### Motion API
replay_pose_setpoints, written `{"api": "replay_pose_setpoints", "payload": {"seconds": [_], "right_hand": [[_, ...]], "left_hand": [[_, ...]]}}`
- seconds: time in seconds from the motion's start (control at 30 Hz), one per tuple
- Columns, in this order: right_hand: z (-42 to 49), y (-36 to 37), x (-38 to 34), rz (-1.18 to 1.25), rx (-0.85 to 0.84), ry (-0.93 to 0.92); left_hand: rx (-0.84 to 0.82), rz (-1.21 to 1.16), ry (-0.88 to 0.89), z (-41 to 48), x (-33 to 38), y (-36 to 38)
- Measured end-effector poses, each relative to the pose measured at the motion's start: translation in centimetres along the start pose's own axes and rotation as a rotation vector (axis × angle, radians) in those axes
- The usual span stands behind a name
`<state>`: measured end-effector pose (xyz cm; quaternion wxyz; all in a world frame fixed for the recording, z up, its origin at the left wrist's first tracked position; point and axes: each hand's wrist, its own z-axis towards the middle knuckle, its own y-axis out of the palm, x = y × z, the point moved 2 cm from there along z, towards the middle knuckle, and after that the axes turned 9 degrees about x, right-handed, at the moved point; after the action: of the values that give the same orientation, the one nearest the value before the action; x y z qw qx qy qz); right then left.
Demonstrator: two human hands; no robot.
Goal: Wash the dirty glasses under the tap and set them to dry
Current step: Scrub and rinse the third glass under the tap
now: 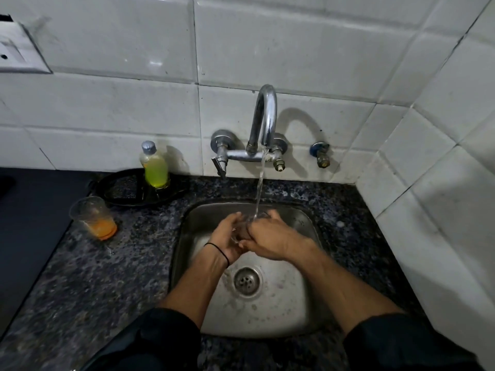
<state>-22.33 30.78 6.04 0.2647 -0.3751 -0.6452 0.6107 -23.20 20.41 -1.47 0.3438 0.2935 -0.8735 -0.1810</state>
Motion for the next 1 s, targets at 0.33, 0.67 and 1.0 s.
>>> {"api": "replay_pose_setpoints", "payload": {"seconds": [0.33,0.67,1.0], "right_hand": [[-0.7,0.4,1.3,-0.152,0.042,-0.080],[1.0,1.6,-0.7,-0.045,-0.076,0.063],[1.4,5.7,-2.9,0.164,0.132,0.399]], "left_hand": [[0.013,0.138,-0.042,0.9,0.4,-0.1],[0.097,0.214,0.021,3.0,0.3,-2.1],[0.201,0.172,0.243,4.0,1.6,-1.3]]}}
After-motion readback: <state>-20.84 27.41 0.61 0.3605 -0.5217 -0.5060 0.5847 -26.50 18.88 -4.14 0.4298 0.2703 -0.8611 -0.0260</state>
